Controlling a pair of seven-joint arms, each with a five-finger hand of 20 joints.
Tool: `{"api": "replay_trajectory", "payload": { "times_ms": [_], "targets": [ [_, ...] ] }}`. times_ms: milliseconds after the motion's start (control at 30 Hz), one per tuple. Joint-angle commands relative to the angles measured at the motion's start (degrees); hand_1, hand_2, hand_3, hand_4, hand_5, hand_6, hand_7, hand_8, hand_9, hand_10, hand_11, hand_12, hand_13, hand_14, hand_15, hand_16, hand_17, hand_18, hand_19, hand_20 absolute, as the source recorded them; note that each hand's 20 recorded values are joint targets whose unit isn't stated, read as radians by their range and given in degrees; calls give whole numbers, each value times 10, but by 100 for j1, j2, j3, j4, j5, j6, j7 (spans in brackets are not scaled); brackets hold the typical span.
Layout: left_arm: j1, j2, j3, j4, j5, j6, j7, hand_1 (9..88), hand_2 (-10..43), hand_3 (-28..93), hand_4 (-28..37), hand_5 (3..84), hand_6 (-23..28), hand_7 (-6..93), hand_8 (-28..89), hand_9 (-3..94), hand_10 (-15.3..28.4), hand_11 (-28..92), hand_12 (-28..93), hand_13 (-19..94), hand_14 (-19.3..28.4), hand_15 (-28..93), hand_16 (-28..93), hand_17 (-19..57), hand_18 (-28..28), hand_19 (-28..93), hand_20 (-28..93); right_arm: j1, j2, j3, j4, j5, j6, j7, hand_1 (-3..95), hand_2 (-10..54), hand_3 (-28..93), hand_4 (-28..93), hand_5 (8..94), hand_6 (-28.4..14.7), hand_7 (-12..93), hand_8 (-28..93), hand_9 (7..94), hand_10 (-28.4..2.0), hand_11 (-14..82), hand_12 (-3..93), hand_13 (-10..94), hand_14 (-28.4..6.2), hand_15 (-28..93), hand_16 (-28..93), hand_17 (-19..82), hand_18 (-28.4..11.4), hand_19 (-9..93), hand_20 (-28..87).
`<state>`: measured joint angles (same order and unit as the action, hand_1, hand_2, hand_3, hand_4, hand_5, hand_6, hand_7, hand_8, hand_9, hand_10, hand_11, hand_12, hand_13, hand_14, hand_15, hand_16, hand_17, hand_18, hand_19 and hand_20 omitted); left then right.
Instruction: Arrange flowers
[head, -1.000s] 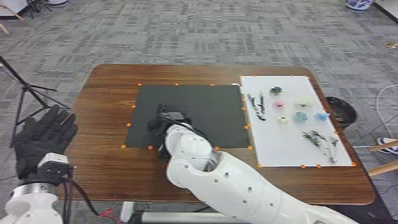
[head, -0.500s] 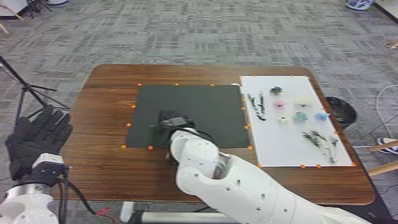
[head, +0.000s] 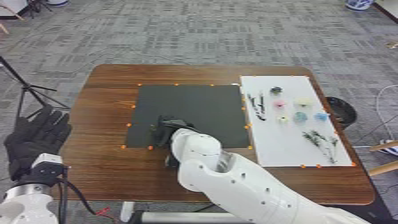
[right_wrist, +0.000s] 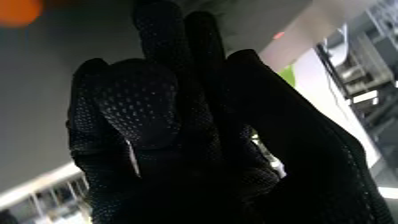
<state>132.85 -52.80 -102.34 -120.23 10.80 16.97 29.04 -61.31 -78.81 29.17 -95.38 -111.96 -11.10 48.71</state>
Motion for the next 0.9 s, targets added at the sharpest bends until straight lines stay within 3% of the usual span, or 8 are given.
{"api": "replay_trajectory", "payload": {
  "times_ms": [33,167,400,567,700,900],
  "targets": [
    [95,-27,-136,-22,23,-16,89,232,169,713,-283,435,74,134,-100,373,152,238,93,275,146,341,-57,-56,119,264,120,-260,-176,181,67,453,60,-332,385,116,786,-198,624,-67,647,217,786,-191,165,165,805,-79,627,328,345,-274,831,249],
    [106,-34,-120,-13,18,-42,58,231,168,714,-283,435,74,134,-100,376,153,239,94,276,146,340,-57,-56,119,264,120,-279,-256,201,117,407,152,-387,392,117,778,-207,617,-68,649,209,775,-193,162,160,798,-78,622,328,341,-270,824,250],
    [20,13,41,17,10,-65,19,232,169,713,-283,434,74,134,-99,375,154,239,94,275,146,341,-56,-56,119,264,120,-218,-261,143,173,172,475,-468,403,117,767,-214,611,-66,651,196,750,-194,152,151,792,-77,620,326,337,-265,817,254],
    [25,37,38,22,-3,-44,28,231,169,714,-283,434,73,133,-99,375,153,238,93,275,147,341,-57,-56,119,264,120,-187,-234,120,198,183,724,-376,403,116,767,-212,610,-64,654,190,742,-198,148,147,789,-78,619,321,336,-263,814,254],
    [-19,-12,75,35,11,-44,-24,231,169,713,-283,435,74,133,-99,374,153,238,94,274,147,341,-57,-56,119,263,120,-235,-193,162,160,85,654,-368,403,116,767,-211,610,-63,656,187,738,-199,148,145,791,-76,619,316,338,-261,814,253],
    [23,-83,5,34,42,-82,-58,231,168,713,-283,434,74,132,-99,374,153,238,94,274,147,341,-57,-56,119,263,120,-347,78,195,-221,-402,563,-128,411,91,767,-198,624,-56,644,179,777,-195,154,143,832,-70,613,306,377,-265,836,254]
  ]
}}
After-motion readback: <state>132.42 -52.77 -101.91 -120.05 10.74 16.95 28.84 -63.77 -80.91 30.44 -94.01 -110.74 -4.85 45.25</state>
